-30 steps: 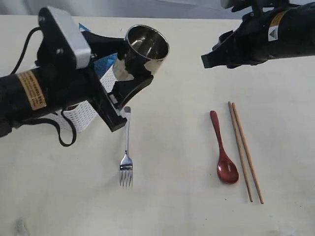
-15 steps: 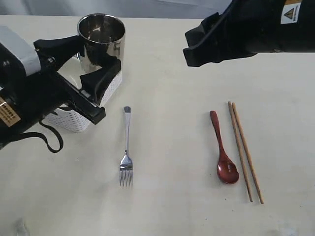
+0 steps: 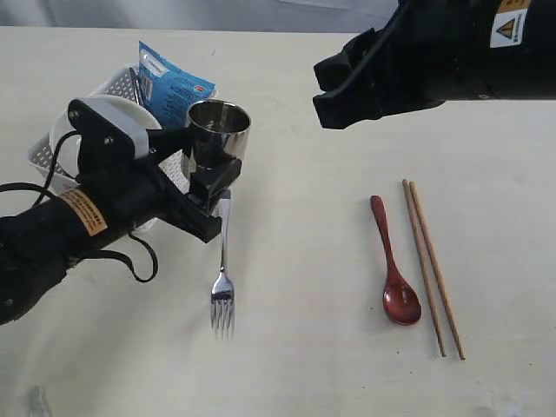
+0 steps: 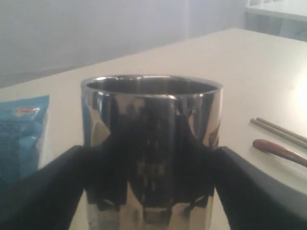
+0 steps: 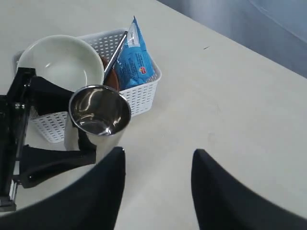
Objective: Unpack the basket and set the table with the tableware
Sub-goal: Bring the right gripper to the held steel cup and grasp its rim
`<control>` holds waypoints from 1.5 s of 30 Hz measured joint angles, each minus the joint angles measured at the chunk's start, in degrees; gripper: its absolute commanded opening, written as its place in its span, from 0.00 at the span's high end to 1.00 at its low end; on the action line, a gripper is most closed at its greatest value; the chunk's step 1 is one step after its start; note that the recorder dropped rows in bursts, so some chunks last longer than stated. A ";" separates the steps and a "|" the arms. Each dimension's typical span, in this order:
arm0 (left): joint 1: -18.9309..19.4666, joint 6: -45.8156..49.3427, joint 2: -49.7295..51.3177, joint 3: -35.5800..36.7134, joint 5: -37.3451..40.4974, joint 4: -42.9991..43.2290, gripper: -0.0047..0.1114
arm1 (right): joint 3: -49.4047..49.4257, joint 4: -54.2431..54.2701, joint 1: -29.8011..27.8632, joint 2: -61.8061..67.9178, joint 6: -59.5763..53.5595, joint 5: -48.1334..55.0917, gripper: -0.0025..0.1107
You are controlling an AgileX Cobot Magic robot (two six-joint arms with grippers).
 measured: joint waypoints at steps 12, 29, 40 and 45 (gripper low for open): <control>0.00 -0.63 7.89 -5.60 -3.79 -0.82 0.96 | 0.00 0.00 0.00 0.00 -0.34 0.00 0.60; 0.00 1.52 9.44 -7.69 -3.92 0.25 0.96 | -3.89 0.00 0.00 2.29 0.33 5.41 0.60; -0.03 1.72 9.33 -7.58 -0.77 4.68 0.96 | -26.50 5.47 -5.81 23.31 -1.97 25.44 0.60; -0.03 1.96 8.51 -7.58 -0.77 7.24 0.96 | -30.59 22.37 -12.83 29.38 -16.76 37.18 0.60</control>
